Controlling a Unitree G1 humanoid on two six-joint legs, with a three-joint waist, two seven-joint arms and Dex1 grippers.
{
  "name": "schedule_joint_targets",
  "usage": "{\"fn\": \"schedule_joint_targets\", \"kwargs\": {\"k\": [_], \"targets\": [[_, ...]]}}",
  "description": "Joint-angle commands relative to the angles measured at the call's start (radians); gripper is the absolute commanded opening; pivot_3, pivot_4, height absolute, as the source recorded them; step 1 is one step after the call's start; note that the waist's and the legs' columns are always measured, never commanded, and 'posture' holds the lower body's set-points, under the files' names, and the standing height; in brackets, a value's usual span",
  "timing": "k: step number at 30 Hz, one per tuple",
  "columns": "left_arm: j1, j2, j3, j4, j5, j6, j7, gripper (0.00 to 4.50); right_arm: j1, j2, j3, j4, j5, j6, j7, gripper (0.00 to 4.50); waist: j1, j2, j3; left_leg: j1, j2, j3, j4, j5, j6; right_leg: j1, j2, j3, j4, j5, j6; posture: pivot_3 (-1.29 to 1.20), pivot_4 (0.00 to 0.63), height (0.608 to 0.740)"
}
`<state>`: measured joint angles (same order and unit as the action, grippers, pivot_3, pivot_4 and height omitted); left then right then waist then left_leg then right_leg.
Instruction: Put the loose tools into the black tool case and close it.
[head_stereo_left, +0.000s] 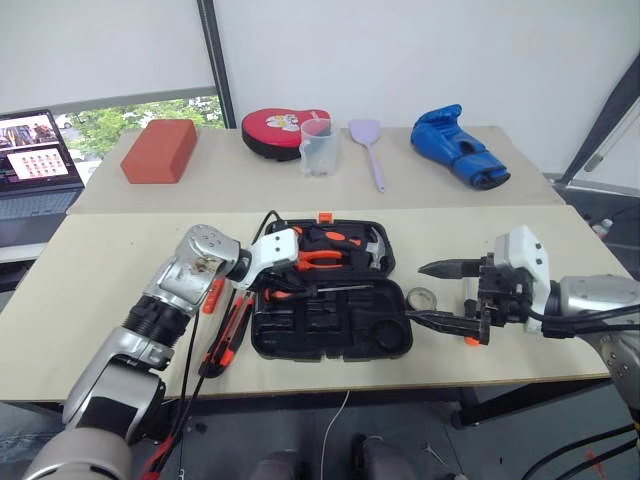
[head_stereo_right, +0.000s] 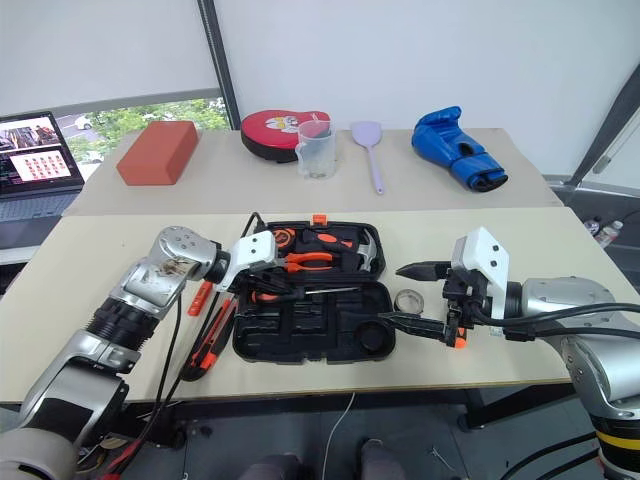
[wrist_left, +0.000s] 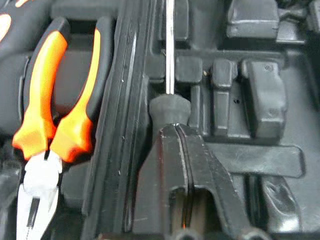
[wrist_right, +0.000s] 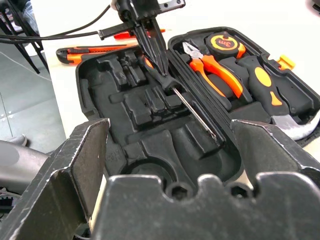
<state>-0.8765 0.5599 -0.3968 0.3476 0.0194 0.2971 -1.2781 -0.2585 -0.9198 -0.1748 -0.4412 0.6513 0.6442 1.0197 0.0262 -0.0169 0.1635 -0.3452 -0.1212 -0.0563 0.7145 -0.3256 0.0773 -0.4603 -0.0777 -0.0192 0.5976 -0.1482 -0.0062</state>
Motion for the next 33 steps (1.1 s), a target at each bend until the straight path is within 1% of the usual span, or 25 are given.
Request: {"fn": "schedule_joint_targets", "kwargs": {"k": [1,4,5,10,13,16,19,20,22,25,27,28,29,33], "targets": [[-0.001,-0.022,-0.047,0.062,0.078,-0.062,0.041,0.05,0.009,0.001,-0.042,-0.028,0.015,-0.007,-0.019,4.50,0.005,0.000,0.000,0.000,0.000,0.000,0.000,0.000,0.000,0.001,0.000,0.000,0.000,0.000,0.000,0.00,0.150,0.740],[0.004,-0.020,-0.029,0.062,0.068,-0.080,0.031,0.05,0.031,-0.001,-0.061,-0.038,0.013,-0.003,-0.037,4.50,0.006,0.000,0.000,0.001,0.000,0.000,0.000,0.000,0.000,0.001,0.000,0.001,0.000,0.001,0.001,0.00,0.150,0.740],[0.005,-0.017,-0.008,0.050,0.046,-0.059,0.025,0.05,0.048,-0.003,-0.074,-0.042,0.014,-0.003,-0.041,4.50,0.007,0.000,0.000,0.001,0.000,0.000,0.000,0.000,0.000,0.001,0.000,0.002,0.000,0.001,0.001,0.00,0.150,0.740],[0.046,0.025,0.150,-0.078,-0.115,0.038,-0.015,0.05,0.184,-0.005,-0.198,-0.079,0.028,0.019,-0.072,4.50,0.006,0.000,0.000,-0.001,0.000,0.000,0.000,0.000,0.000,-0.002,0.001,0.002,0.000,0.001,0.001,0.00,0.150,0.740],[0.048,0.044,0.246,-0.141,-0.227,0.156,-0.024,0.05,0.254,0.012,-0.270,-0.079,0.007,0.044,-0.138,4.50,0.002,0.000,0.000,-0.005,0.000,0.000,0.001,0.000,0.001,-0.006,0.001,0.002,0.002,0.001,0.001,0.00,0.150,0.740],[0.063,0.075,0.313,-0.213,-0.319,0.236,-0.049,0.05,0.303,0.052,-0.322,-0.081,-0.001,0.120,-0.259,4.50,0.002,0.000,0.000,-0.007,-0.001,0.000,0.004,0.000,0.001,-0.008,0.001,0.002,0.006,0.001,0.001,0.00,0.150,0.740],[0.095,0.121,0.327,-0.297,-0.393,0.292,-0.111,0.77,0.334,0.137,-0.339,-0.117,-0.009,0.202,-0.424,4.50,0.000,0.000,0.000,-0.006,-0.001,0.001,0.005,0.000,0.000,-0.008,0.000,0.003,0.008,0.001,0.000,0.00,0.150,0.740],[0.105,0.139,0.326,-0.323,-0.421,0.315,-0.139,1.08,0.340,0.169,-0.332,-0.131,-0.022,0.224,-0.482,4.50,-0.002,0.000,0.000,-0.006,-0.001,0.001,0.006,0.000,0.000,-0.008,0.000,0.003,0.009,0.001,0.000,0.00,0.150,0.740],[0.122,0.154,0.328,-0.379,-0.479,0.363,-0.166,1.89,0.352,0.245,-0.299,-0.151,-0.080,0.250,-0.612,4.50,-0.005,0.000,0.000,-0.006,-0.001,0.001,0.006,0.000,0.000,-0.008,0.000,0.004,0.011,0.000,0.000,0.00,0.150,0.740],[0.127,0.147,0.331,-0.428,-0.530,0.404,-0.154,2.97,0.349,0.347,-0.257,-0.163,-0.140,0.284,-0.755,4.50,-0.005,0.000,0.000,-0.006,-0.002,0.002,0.005,0.000,0.000,-0.009,0.000,0.005,0.012,0.000,-0.001,0.00,0.150,0.740],[0.128,0.144,0.326,-0.456,-0.555,0.419,-0.148,3.71,0.336,0.421,-0.229,-0.164,-0.158,0.305,-0.828,4.50,-0.006,0.000,0.000,-0.006,-0.002,0.002,0.006,0.001,-0.001,-0.009,0.000,0.006,0.013,0.000,-0.001,0.00,0.150,0.740],[0.128,0.143,0.322,-0.468,-0.565,0.426,-0.145,4.00,0.332,0.445,-0.211,-0.162,-0.168,0.309,-0.850,4.50,-0.008,0.000,-0.001,-0.006,-0.002,0.002,0.005,0.001,-0.001,-0.009,0.000,0.006,0.013,0.000,-0.001,0.00,0.150,0.740],[0.127,0.142,0.318,-0.478,-0.572,0.431,-0.139,4.45,0.327,0.464,-0.191,-0.157,-0.181,0.308,-0.867,4.50,-0.010,0.000,-0.001,-0.006,-0.002,0.002,0.005,0.001,-0.001,-0.009,0.001,0.006,0.013,0.000,-0.001,0.00,0.150,0.740],[0.120,0.130,0.306,-0.489,-0.566,0.427,-0.098,4.49,0.301,0.540,-0.117,-0.111,-0.255,0.285,-0.946,4.50,-0.015,0.001,-0.001,-0.005,-0.002,0.003,0.004,0.001,-0.001,-0.010,0.001,0.006,0.013,0.000,-0.001,0.00,0.150,0.740]]}}
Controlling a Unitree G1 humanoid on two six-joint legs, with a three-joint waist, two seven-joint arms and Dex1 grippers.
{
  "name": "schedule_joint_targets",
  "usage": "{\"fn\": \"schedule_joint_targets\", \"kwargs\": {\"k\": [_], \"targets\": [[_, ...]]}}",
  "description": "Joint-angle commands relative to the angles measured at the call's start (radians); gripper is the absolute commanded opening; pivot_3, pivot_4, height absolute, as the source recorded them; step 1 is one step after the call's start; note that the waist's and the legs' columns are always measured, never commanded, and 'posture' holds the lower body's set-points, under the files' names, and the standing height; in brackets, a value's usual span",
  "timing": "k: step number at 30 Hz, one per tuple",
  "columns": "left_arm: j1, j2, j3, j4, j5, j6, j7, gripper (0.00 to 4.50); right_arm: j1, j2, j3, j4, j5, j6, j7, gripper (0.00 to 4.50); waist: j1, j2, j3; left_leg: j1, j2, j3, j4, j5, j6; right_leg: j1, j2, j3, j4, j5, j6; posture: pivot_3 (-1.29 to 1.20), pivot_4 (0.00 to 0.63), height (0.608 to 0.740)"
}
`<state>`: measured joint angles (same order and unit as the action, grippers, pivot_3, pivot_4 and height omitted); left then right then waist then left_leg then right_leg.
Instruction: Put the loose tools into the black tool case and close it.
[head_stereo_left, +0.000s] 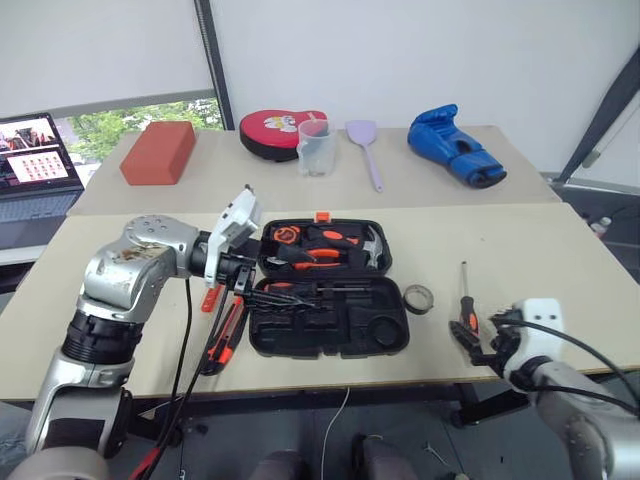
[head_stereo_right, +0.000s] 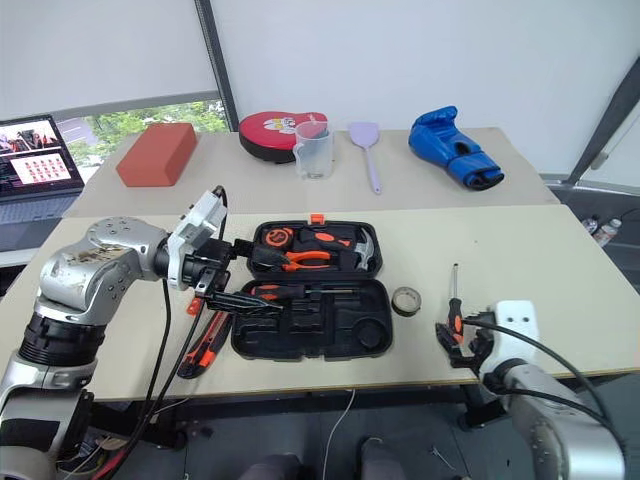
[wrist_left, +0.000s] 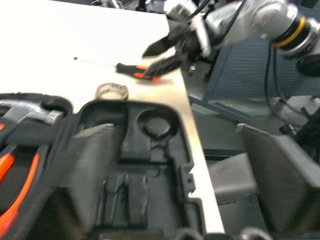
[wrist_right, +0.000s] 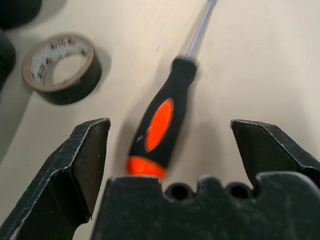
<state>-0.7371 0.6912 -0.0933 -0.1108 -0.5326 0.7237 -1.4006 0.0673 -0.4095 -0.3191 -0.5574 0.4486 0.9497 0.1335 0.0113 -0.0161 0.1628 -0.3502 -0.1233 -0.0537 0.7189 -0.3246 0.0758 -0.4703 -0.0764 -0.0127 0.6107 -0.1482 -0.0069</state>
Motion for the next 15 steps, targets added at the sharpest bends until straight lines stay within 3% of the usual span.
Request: {"fn": "schedule_joint_targets", "kwargs": {"k": [1,4,7,11,13,15], "targets": [[-0.020,0.000,0.000,-0.030,-0.015,-0.001,0.025,4.50,-0.028,0.042,0.033,0.012,-0.064,-0.028,-0.070,4.24,-0.001,0.000,0.000,0.000,0.000,0.000,-0.001,0.000,-0.001,0.000,0.000,0.000,0.000,0.000,0.000,0.00,0.150,0.740],[-0.017,0.006,-0.004,-0.025,-0.007,-0.015,0.031,4.50,-0.029,0.073,0.051,0.025,-0.110,-0.077,-0.097,3.45,-0.001,0.000,0.000,0.002,0.000,0.000,-0.002,0.000,-0.001,0.000,0.000,0.000,0.000,0.000,0.000,0.00,0.150,0.740],[-0.002,0.020,0.001,-0.017,0.011,-0.041,0.041,4.50,-0.029,0.090,0.067,0.024,-0.213,-0.249,-0.139,2.36,-0.003,0.000,0.000,0.003,-0.001,0.001,-0.004,0.001,-0.001,0.000,0.001,0.000,0.000,0.000,0.000,0.00,0.150,0.740],[0.018,0.051,-0.003,-0.011,0.035,-0.081,0.036,4.50,-0.075,0.033,0.051,0.019,-0.210,-0.373,-0.036,1.03,-0.007,0.000,0.000,0.005,-0.001,0.003,-0.006,0.001,-0.002,-0.001,0.002,-0.001,0.000,0.000,0.000,0.00,0.150,0.740],[0.024,0.065,0.002,-0.012,0.037,-0.084,0.038,4.50,-0.177,-0.027,0.016,0.078,-0.164,-0.403,0.044,0.33,-0.011,0.000,0.000,0.005,-0.001,0.004,-0.006,0.001,-0.002,0.000,0.002,-0.001,0.000,0.000,0.000,0.00,0.150,0.740],[0.029,0.078,0.004,-0.012,0.037,-0.087,0.036,4.50,-0.274,-0.079,0.012,0.139,-0.102,-0.403,0.147,0.06,-0.015,0.000,0.000,0.005,-0.001,0.005,-0.006,0.002,-0.003,0.000,0.002,-0.001,0.000,0.000,0.000,0.00,0.150,0.740]]}}
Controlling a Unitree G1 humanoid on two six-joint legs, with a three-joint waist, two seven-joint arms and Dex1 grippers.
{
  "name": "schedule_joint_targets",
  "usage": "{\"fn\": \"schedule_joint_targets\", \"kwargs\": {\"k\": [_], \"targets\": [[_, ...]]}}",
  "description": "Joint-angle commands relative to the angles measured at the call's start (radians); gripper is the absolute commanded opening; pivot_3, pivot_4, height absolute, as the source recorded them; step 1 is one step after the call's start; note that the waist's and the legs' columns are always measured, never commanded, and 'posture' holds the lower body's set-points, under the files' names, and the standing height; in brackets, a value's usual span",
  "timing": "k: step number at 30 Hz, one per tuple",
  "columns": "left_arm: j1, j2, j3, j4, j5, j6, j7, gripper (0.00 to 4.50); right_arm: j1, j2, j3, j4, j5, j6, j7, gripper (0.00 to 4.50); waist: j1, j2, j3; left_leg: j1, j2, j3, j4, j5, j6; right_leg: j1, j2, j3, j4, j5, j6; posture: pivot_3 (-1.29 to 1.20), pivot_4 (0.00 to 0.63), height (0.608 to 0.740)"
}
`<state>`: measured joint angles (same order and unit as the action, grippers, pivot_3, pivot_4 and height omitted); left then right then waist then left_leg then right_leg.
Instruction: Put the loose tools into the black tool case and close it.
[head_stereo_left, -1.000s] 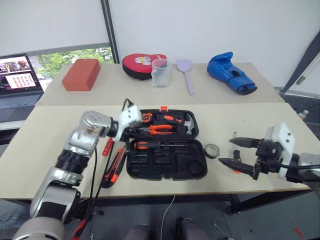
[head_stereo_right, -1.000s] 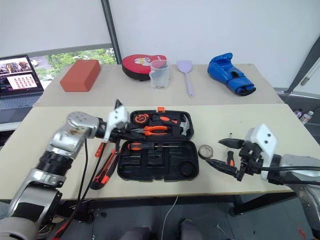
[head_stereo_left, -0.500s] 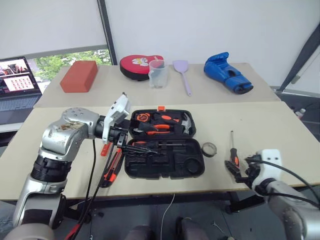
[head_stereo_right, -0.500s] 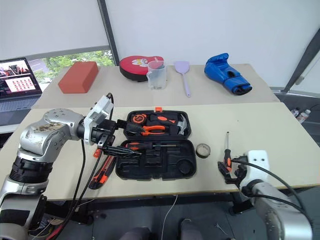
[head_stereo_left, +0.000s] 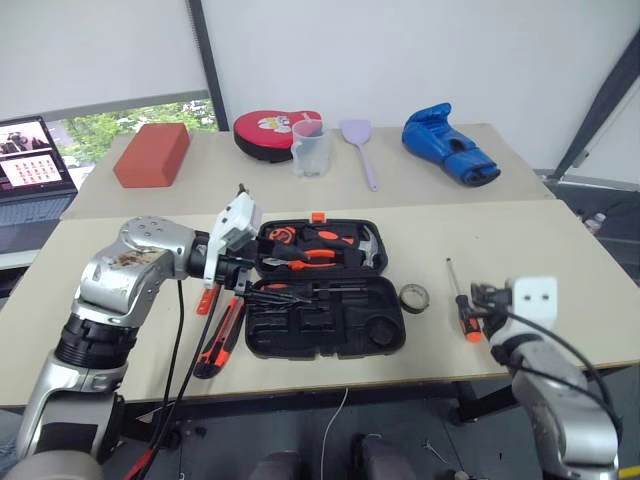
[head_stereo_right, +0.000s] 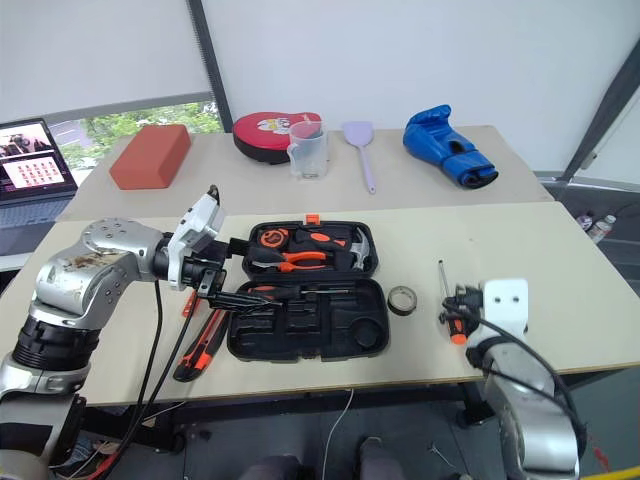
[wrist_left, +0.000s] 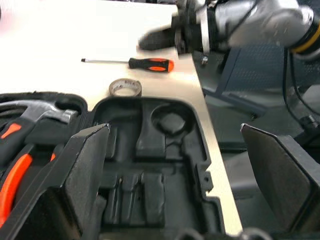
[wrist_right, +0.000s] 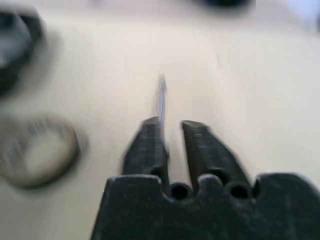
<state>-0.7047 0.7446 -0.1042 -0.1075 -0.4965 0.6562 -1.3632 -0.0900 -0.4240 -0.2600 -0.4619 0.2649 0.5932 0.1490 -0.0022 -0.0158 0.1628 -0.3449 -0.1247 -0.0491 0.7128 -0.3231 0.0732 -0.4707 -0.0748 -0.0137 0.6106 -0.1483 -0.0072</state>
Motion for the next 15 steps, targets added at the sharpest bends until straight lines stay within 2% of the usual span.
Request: {"fn": "schedule_joint_targets", "kwargs": {"k": [1,4,8,9,11,15], "targets": [[0.002,0.034,0.015,-0.016,0.003,-0.023,-0.005,4.50,-0.173,-0.108,-0.024,0.089,0.107,-0.014,0.202,0.06,-0.003,0.000,0.000,0.001,0.000,0.000,0.000,0.000,0.000,0.001,0.000,0.000,0.000,0.000,0.000,0.00,0.150,0.740],[0.012,0.051,0.016,-0.022,0.006,-0.025,-0.005,4.50,-0.297,-0.199,0.015,0.229,0.077,0.003,0.267,0.06,-0.009,0.000,0.000,0.001,0.001,-0.001,-0.001,0.000,0.000,0.002,-0.001,0.001,0.000,0.000,-0.001,0.00,0.150,0.740],[0.027,0.066,0.029,-0.044,-0.008,-0.010,0.010,4.50,-0.315,-0.192,-0.053,0.242,0.125,0.122,0.215,0.06,0.003,0.000,0.000,0.000,0.002,-0.003,-0.001,0.000,0.000,0.002,-0.002,0.002,-0.001,-0.001,-0.002,0.00,0.150,0.740],[0.034,0.068,0.033,-0.052,-0.012,-0.007,0.016,4.50,-0.287,-0.184,-0.071,0.211,0.137,0.160,0.197,0.60,0.004,0.000,0.000,-0.003,0.002,-0.004,-0.001,0.000,0.001,0.000,-0.002,0.002,-0.001,-0.001,-0.002,0.00,0.150,0.740],[0.047,0.070,0.036,-0.064,-0.017,-0.005,0.024,4.50,-0.229,-0.168,-0.097,0.148,0.150,0.215,0.164,1.07,0.011,0.000,0.000,-0.005,0.002,-0.004,-0.001,0.000,0.001,-0.002,-0.002,0.001,0.000,-0.001,-0.002,0.00,0.150,0.740],[0.052,0.061,0.028,-0.072,-0.024,-0.009,0.027,4.50,-0.072,-0.083,-0.127,-0.025,0.162,0.311,0.069,2.51,0.015,0.000,0.000,-0.008,0.002,-0.005,-0.001,0.000,0.002,-0.003,-0.002,0.000,0.000,-0.001,-0.002,0.00,0.150,0.740]]}}
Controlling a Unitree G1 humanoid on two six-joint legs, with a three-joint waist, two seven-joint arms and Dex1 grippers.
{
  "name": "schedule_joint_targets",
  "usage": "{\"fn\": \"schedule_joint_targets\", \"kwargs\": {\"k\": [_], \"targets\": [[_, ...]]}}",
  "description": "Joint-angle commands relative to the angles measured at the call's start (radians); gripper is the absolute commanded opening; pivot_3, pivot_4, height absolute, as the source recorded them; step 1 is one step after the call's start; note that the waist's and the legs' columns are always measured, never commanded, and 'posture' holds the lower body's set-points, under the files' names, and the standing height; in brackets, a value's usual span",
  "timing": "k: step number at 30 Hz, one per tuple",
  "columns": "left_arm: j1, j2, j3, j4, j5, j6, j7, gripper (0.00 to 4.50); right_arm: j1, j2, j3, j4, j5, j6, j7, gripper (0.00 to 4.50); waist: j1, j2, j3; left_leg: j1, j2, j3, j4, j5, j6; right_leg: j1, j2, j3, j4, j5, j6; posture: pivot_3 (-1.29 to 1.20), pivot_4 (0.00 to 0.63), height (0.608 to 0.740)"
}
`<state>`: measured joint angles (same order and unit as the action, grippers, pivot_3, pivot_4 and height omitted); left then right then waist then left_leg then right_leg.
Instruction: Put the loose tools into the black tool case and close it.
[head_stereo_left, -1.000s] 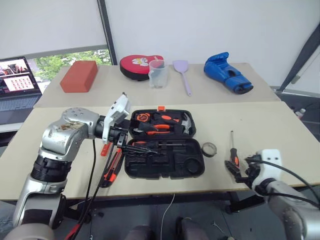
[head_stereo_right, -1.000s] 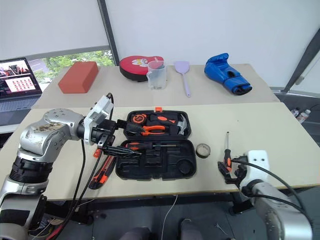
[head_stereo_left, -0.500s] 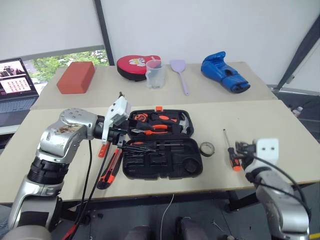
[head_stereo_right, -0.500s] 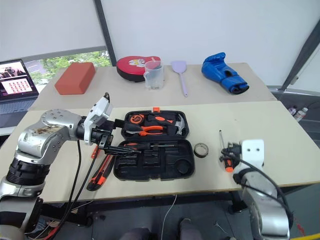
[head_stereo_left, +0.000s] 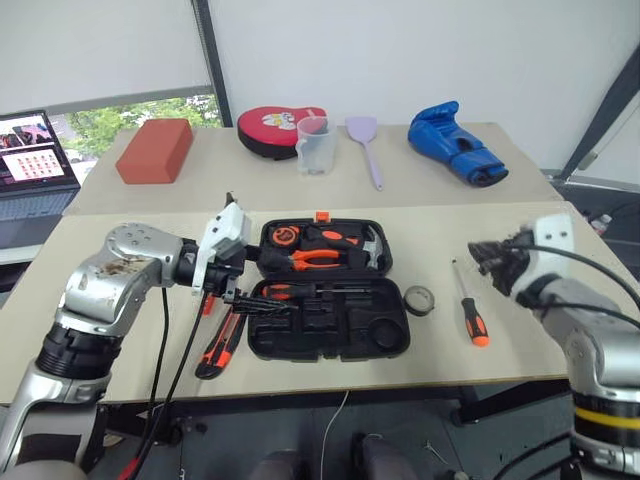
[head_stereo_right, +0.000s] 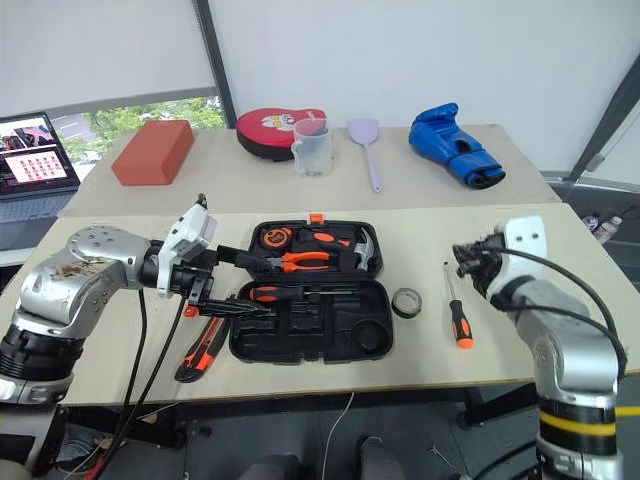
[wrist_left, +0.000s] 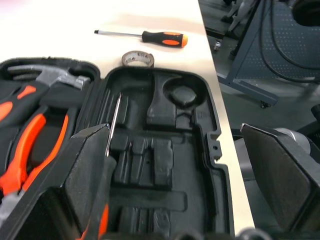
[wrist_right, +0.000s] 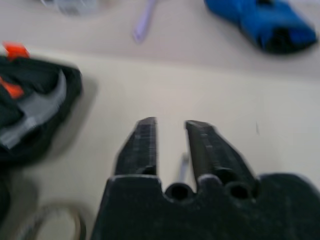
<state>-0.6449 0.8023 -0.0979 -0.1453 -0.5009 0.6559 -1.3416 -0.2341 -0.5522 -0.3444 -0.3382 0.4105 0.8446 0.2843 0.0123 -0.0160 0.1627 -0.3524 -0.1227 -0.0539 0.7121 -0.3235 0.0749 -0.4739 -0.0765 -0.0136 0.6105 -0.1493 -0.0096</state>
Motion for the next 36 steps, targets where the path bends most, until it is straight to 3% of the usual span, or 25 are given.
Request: {"fn": "schedule_joint_targets", "kwargs": {"k": [1,6,10,14,21,24,27,32,36], "targets": [[-0.013,-0.002,0.018,-0.031,-0.022,-0.009,0.006,4.50,0.105,0.069,-0.042,-0.182,0.012,0.074,-0.091,2.87,-0.001,0.000,0.000,0.000,0.000,0.000,0.000,0.000,0.000,0.000,0.000,0.000,0.000,0.000,0.000,0.00,0.150,0.740],[-0.051,-0.037,-0.008,-0.021,-0.031,-0.010,-0.008,4.50,0.239,0.156,0.043,-0.244,-0.065,0.055,-0.170,4.45,-0.002,0.000,0.000,0.001,0.000,0.001,0.001,0.000,-0.001,0.001,0.000,0.001,0.000,0.000,0.000,0.00,0.150,0.740],[-0.065,-0.049,-0.023,-0.018,-0.025,-0.017,-0.019,4.50,0.270,0.194,0.086,-0.213,-0.097,0.018,-0.184,4.45,-0.007,0.000,0.000,0.005,0.000,0.002,0.001,0.001,-0.002,0.002,0.001,0.003,0.001,0.000,0.000,0.00,0.150,0.740],[-0.075,-0.057,-0.030,-0.017,-0.025,-0.019,-0.021,4.50,0.286,0.217,0.106,-0.173,-0.133,-0.052,-0.184,3.38,-0.009,0.000,0.000,0.006,0.000,0.002,0.001,0.001,-0.002,0.003,0.001,0.003,0.002,0.000,0.000,0.00,0.150,0.740],[-0.070,-0.064,-0.030,-0.042,-0.039,-0.014,-0.027,4.50,0.282,0.222,0.076,-0.169,-0.152,-0.186,-0.156,0.98,-0.010,0.000,0.000,0.006,-0.001,0.002,0.000,0.001,-0.002,0.003,0.001,0.002,0.001,0.000,0.000,0.00,0.150,0.740],[-0.067,-0.063,-0.026,-0.047,-0.043,-0.012,-0.027,4.50,0.192,0.168,0.023,-0.153,-0.063,-0.224,-0.042,0.98,-0.014,0.000,0.000,0.006,-0.001,0.002,0.000,0.001,-0.002,0.002,0.001,0.002,0.001,0.000,0.000,0.00,0.150,0.740],[-0.067,-0.057,-0.023,-0.038,-0.040,-0.015,-0.037,4.50,0.060,0.052,0.050,-0.103,0.038,-0.237,0.184,0.98,-0.023,0.000,0.000,0.007,-0.001,0.004,0.001,0.001,-0.002,0.003,0.001,0.001,0.001,0.000,0.000,0.00,0.150,0.740],[-0.061,-0.002,-0.038,-0.027,-0.031,-0.014,-0.107,4.50,-0.118,-0.143,0.278,0.055,-0.012,-0.375,0.564,0.98,-0.028,0.000,0.000,0.008,0.002,0.003,0.000,0.001,-0.002,0.004,0.002,0.001,0.000,-0.001,-0.001,0.00,0.150,0.740],[-0.026,0.054,-0.036,-0.019,0.002,-0.057,-0.140,4.50,-0.302,-0.184,0.502,0.244,-0.143,-0.569,0.808,0.98,-0.028,0.000,0.000,0.007,0.002,0.003,-0.001,0.001,-0.001,0.004,0.001,0.001,0.000,-0.001,-0.001,0.00,0.150,0.740]]}}
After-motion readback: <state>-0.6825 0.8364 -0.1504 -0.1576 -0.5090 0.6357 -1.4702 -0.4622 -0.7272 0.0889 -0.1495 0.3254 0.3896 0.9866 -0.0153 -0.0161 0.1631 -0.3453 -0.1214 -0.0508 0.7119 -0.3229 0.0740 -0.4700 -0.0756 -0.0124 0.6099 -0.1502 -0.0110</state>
